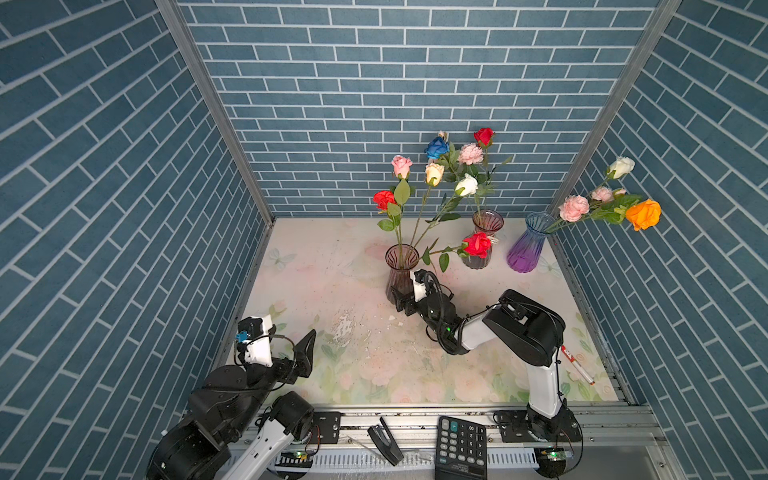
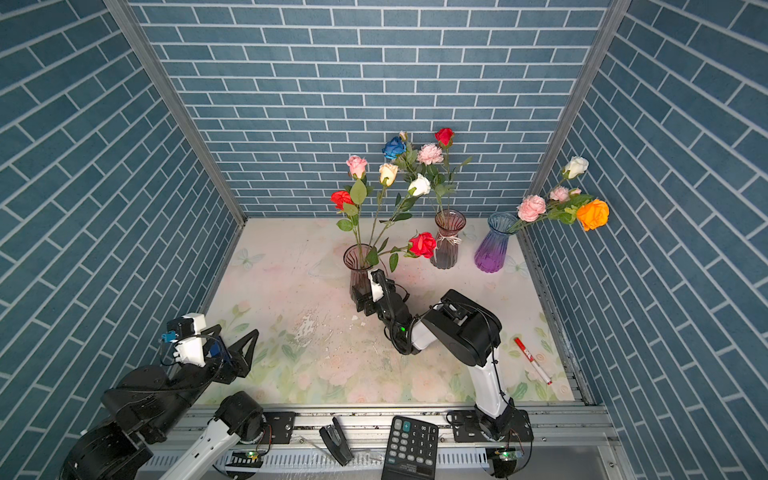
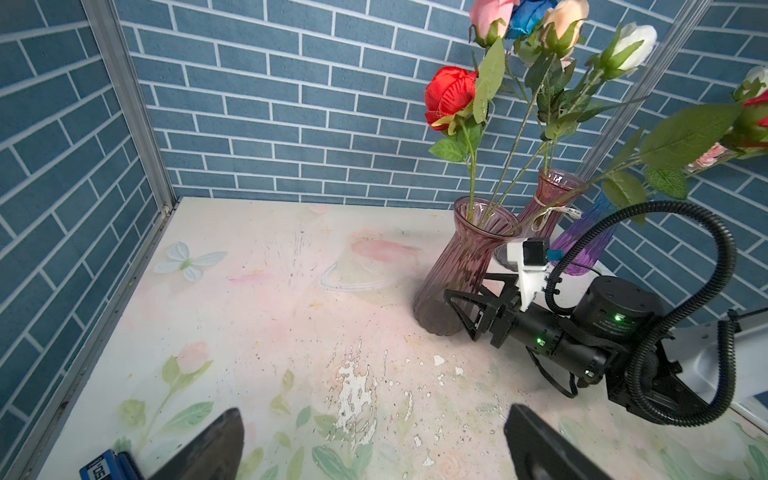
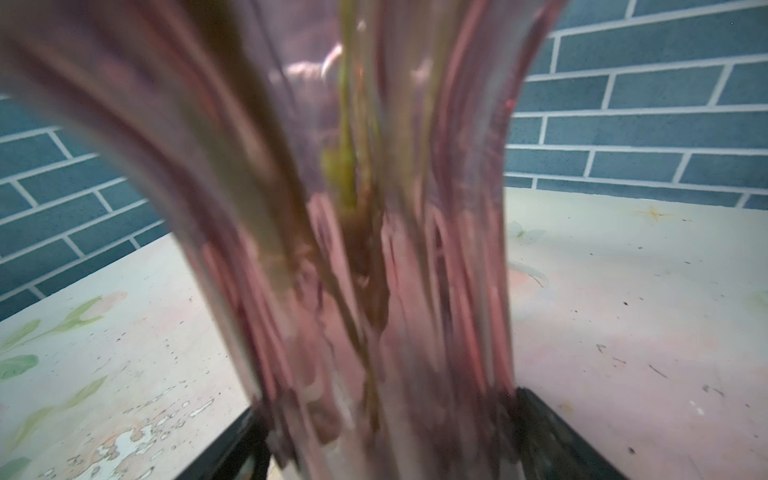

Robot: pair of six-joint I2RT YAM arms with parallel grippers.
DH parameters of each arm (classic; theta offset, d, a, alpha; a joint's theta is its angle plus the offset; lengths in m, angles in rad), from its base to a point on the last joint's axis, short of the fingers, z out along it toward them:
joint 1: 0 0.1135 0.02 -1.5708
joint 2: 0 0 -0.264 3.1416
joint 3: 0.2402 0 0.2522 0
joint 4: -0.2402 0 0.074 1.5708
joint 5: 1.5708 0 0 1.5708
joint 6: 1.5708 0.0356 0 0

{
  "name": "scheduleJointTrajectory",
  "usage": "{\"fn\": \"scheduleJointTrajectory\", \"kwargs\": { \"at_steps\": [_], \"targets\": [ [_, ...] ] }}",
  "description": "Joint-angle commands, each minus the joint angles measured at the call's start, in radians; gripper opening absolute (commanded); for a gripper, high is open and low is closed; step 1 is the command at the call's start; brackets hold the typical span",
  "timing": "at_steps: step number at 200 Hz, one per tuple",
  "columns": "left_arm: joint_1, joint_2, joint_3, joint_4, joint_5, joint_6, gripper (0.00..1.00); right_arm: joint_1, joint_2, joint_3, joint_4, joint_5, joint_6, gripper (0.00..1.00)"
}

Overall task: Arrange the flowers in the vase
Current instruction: 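Slide the mauve vase farther from the robot with the right gripper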

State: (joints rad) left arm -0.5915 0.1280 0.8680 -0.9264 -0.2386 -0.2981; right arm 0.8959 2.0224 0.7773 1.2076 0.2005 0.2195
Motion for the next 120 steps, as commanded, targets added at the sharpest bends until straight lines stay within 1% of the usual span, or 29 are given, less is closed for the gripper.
{"fn": "scheduleJointTrajectory", "kwargs": {
  "at_steps": [1,49,117,120],
  "targets": [
    [0.003,-0.011,-0.011,0.012,0.003,0.011,1.00,-0.006,0.037,0.037,-0.084,-0.112,-0.044,0.88],
    [0.004,-0.011,-0.011,0.011,0.000,0.009,1.00,-0.023,0.084,0.145,-0.190,-0.208,-0.048,0.88],
    [0.004,-0.007,-0.010,0.009,-0.009,0.009,1.00,-0.038,0.164,0.313,-0.307,-0.261,-0.028,0.89],
    [0.004,-0.006,-0.010,0.009,-0.009,0.009,1.00,-0.038,0.191,0.320,-0.313,-0.264,-0.028,0.89]
  ]
}}
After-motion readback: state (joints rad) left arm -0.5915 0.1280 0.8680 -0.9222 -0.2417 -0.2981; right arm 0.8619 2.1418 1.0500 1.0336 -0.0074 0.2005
